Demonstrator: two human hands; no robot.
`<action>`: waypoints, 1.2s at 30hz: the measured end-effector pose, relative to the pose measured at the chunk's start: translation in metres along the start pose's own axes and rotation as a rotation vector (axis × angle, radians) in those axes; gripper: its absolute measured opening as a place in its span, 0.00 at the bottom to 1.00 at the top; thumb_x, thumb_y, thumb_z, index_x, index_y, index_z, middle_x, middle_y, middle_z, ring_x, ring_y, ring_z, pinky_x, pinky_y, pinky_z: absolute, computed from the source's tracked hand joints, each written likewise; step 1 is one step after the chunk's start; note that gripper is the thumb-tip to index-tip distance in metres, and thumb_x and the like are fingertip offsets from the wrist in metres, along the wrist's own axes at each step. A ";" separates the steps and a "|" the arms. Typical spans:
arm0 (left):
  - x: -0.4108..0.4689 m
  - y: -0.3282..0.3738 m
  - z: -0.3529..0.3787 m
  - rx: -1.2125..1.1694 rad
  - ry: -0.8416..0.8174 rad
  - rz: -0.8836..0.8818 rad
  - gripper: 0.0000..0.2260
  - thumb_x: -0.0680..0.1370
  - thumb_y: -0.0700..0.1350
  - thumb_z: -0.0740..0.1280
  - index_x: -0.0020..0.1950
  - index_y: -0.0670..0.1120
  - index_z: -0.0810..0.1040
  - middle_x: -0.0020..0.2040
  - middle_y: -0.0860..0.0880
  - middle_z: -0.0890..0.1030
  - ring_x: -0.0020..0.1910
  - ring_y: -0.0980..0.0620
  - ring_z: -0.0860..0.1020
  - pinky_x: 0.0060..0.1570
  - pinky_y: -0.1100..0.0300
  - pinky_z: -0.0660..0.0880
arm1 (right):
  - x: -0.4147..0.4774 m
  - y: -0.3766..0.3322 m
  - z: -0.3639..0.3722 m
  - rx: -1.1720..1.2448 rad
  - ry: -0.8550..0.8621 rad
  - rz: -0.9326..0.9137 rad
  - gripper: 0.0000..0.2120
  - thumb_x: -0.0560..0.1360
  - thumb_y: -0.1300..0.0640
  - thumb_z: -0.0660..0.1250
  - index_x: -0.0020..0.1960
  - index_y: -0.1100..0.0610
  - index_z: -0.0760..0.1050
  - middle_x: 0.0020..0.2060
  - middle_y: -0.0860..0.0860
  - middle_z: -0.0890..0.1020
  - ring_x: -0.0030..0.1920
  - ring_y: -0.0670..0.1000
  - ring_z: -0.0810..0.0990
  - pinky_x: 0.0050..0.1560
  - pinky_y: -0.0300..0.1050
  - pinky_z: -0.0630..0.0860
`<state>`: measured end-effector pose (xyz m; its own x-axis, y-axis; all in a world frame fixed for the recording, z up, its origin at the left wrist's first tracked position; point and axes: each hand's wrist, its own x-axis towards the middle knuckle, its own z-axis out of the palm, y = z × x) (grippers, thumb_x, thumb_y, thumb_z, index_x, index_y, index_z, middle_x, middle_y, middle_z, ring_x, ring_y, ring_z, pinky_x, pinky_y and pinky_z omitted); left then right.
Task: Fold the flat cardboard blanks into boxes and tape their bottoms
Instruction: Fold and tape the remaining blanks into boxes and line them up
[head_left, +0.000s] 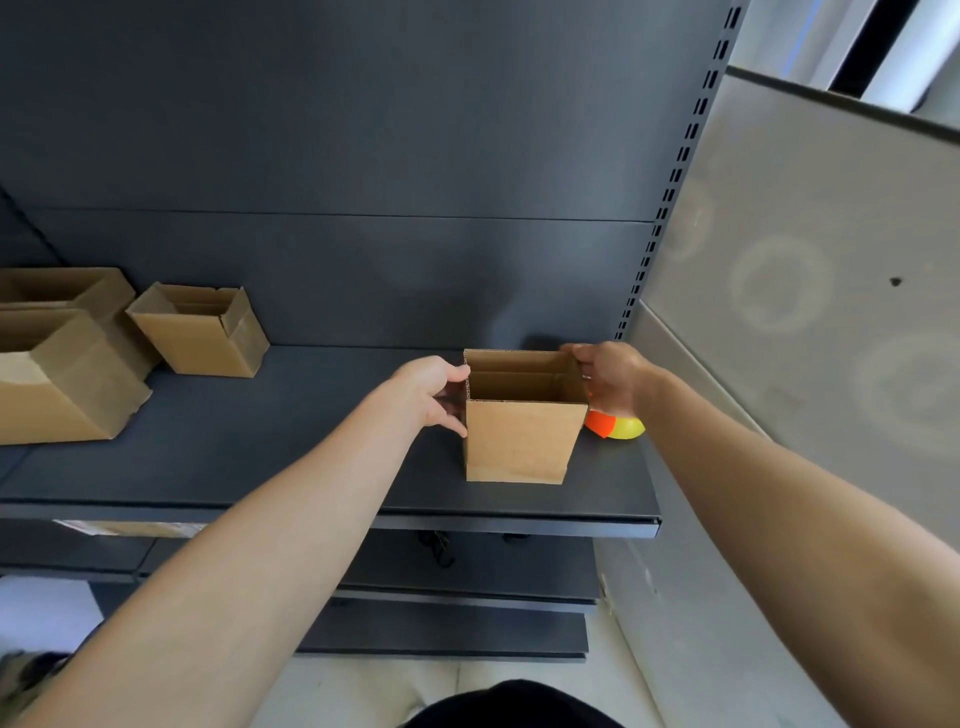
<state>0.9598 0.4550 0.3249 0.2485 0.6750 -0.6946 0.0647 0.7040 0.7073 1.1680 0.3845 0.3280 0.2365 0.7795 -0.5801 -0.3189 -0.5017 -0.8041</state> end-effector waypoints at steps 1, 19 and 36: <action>0.000 0.000 0.000 0.000 -0.004 0.000 0.16 0.77 0.37 0.66 0.64 0.40 0.71 0.61 0.41 0.76 0.60 0.36 0.74 0.60 0.28 0.65 | -0.001 0.000 0.000 0.009 -0.006 0.003 0.14 0.82 0.58 0.54 0.65 0.59 0.71 0.59 0.57 0.78 0.54 0.57 0.79 0.47 0.51 0.78; 0.000 -0.012 -0.001 0.129 -0.048 0.059 0.13 0.76 0.44 0.69 0.59 0.48 0.72 0.64 0.45 0.72 0.65 0.42 0.71 0.63 0.35 0.68 | 0.003 0.009 -0.009 0.064 -0.059 0.022 0.18 0.82 0.64 0.50 0.68 0.60 0.71 0.54 0.57 0.80 0.50 0.56 0.80 0.47 0.50 0.76; 0.002 -0.020 -0.001 0.349 -0.092 0.165 0.13 0.78 0.37 0.66 0.59 0.51 0.77 0.59 0.46 0.76 0.60 0.42 0.74 0.60 0.37 0.73 | 0.010 0.027 -0.023 0.225 -0.179 -0.002 0.22 0.78 0.67 0.50 0.71 0.60 0.68 0.54 0.56 0.79 0.55 0.56 0.76 0.67 0.52 0.67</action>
<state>0.9585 0.4427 0.3091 0.3671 0.7391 -0.5648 0.3376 0.4599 0.8213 1.1833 0.3697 0.2977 0.0777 0.8445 -0.5299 -0.5193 -0.4194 -0.7446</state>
